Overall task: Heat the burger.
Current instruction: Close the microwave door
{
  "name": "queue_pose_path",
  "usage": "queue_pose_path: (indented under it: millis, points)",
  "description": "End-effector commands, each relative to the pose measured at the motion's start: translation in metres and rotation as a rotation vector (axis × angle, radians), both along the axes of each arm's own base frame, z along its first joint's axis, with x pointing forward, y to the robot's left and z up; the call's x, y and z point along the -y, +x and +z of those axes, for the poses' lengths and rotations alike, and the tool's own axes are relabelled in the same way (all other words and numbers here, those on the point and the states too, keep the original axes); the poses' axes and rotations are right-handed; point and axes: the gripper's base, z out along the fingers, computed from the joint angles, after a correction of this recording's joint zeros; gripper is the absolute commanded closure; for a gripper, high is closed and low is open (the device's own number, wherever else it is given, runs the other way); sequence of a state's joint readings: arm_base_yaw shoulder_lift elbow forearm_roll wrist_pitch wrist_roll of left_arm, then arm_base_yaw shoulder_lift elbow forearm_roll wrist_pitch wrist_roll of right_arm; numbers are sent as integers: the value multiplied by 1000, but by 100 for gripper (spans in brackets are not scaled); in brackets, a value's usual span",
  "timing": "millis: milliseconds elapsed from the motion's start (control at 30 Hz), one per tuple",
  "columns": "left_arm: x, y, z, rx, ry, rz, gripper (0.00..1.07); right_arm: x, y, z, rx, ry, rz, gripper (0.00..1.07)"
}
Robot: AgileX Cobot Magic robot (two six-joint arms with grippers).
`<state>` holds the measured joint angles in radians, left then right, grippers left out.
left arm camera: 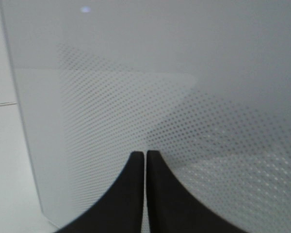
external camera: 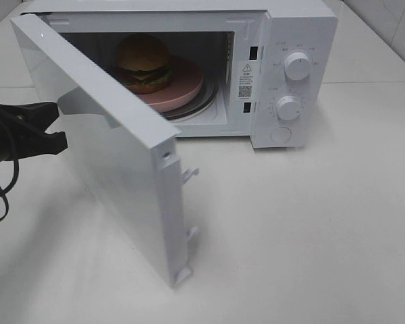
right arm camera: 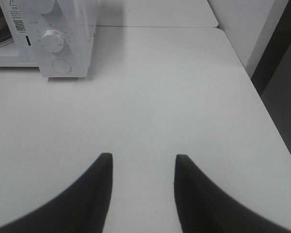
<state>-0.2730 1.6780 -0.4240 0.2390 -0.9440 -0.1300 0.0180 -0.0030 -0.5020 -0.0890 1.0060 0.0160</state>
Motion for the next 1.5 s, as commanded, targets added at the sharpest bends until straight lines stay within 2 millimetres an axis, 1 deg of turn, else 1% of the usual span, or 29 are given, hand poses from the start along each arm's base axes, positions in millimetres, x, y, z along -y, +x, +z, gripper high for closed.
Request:
queue_pose_path:
  millis: [33, 233, 400, 533, 600, 800, 933, 1067, 1233, 1500]
  points:
    - [7, 4, 3, 17, -21, 9, 106, 0, -4, 0, 38, 0, -3, 67]
    - [16, 9, 3, 19, -32, 16, 106, 0, -4, 0, 38, 0, -3, 67]
    - [22, 23, 5, 32, -49, 61, 106, 0, -4, 0, 38, 0, -3, 67]
    - [24, 30, 6, 30, -51, 69, 106, 0, -4, 0, 38, 0, -3, 67]
    - [29, 36, 5, 30, -52, 64, 106, 0, -4, 0, 38, 1, -4, 67]
    - [39, 44, 8, 50, -38, 65, 106, 0, -4, 0, 38, 1, -4, 67]
    - [41, 48, 9, 76, -2, 64, 106, 0, -4, 0, 38, 3, -5, 67]
    - [42, 50, 8, 77, -4, 66, 106, 0, -4, 0, 38, 3, -5, 67]
    - [42, 52, 11, 86, -13, 75, 106, 0, -4, 0, 38, 3, -5, 67]
    - [48, 64, 25, 150, 0, 70, 106, 0, -4, 0, 38, 3, -5, 67]
